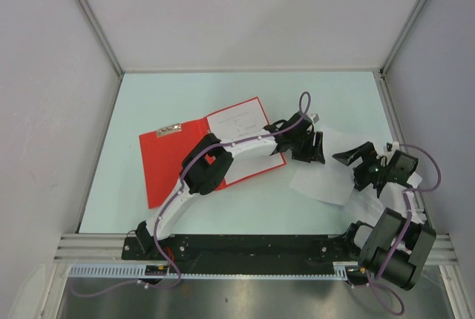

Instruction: Put the files into the folder

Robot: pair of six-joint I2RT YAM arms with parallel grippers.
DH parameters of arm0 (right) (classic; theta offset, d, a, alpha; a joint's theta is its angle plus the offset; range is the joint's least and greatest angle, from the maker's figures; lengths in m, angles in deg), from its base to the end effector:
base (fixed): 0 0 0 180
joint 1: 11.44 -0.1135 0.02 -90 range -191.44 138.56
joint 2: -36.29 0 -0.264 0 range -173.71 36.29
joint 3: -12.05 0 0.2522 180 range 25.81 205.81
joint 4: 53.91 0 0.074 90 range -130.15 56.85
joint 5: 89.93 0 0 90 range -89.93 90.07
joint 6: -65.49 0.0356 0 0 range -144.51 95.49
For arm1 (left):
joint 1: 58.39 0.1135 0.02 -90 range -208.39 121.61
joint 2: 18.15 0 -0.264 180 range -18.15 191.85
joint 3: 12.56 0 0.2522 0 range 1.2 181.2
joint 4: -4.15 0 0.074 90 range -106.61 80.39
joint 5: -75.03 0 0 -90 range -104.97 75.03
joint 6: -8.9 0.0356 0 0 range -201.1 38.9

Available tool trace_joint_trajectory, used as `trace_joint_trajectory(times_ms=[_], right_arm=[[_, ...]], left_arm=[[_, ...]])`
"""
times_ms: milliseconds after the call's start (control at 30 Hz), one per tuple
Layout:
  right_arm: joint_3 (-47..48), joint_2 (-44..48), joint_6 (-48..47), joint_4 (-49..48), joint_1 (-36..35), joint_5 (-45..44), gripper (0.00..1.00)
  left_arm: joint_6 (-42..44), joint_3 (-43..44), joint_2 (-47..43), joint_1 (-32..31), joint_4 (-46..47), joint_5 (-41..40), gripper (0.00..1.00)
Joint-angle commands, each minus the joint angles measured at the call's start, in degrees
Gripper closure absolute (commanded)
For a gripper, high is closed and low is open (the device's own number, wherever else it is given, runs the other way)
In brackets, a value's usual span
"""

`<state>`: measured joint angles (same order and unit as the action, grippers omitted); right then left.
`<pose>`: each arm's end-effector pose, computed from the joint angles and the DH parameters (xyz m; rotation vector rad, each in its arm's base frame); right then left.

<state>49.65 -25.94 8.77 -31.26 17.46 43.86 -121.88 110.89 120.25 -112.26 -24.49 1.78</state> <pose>0.1816 -0.0721 0.1687 0.8652 2.1247 0.9440 0.3097 -0.4417 0.1492 0.4575 2.5540 -1.0746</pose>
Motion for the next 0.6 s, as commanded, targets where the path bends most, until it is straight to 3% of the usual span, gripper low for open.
trace_joint_trajectory(times_ms=[0, 67, 233, 267, 433, 467, 533, 567], right_arm=[[-1.95, 1.15, 3.72, -4.57, 0.45, 3.06, 0.00], [-1.95, 2.12, 3.90, -4.40, 0.54, 2.18, 0.01], [-1.77, 4.40, 0.74, 0.78, 1.07, -5.00, 0.15], [-1.77, 4.41, -0.39, 0.96, 0.89, -5.90, 0.26], [-1.77, 4.58, -1.28, 0.78, 0.28, -9.07, 0.43], [-1.77, 4.67, -1.46, 0.70, 0.10, -9.42, 0.53], [-1.69, 4.93, -1.99, 0.70, 0.01, -10.04, 0.62], [-1.69, 5.02, -2.16, 0.52, -0.16, -10.48, 0.74]], left_arm=[[-0.62, -1.67, -0.33, 0.34, -3.06, -1.28, 0.34], [-0.89, -1.67, -0.25, 0.34, -2.79, -1.02, 0.34], [-0.27, -1.41, -1.12, 0.34, -2.62, -0.23, 0.34], [-0.18, -1.41, -1.38, 0.34, -2.62, -0.23, 0.34], [0.43, -0.79, -2.44, 0.25, -2.97, 0.21, 0.31], [0.43, -0.44, -2.53, 0.25, -3.14, 0.21, 0.31], [1.39, 0.70, -2.88, 0.25, -4.37, 0.39, 0.28], [1.92, 2.09, -3.66, 0.25, -5.07, 0.21, 0.28]])
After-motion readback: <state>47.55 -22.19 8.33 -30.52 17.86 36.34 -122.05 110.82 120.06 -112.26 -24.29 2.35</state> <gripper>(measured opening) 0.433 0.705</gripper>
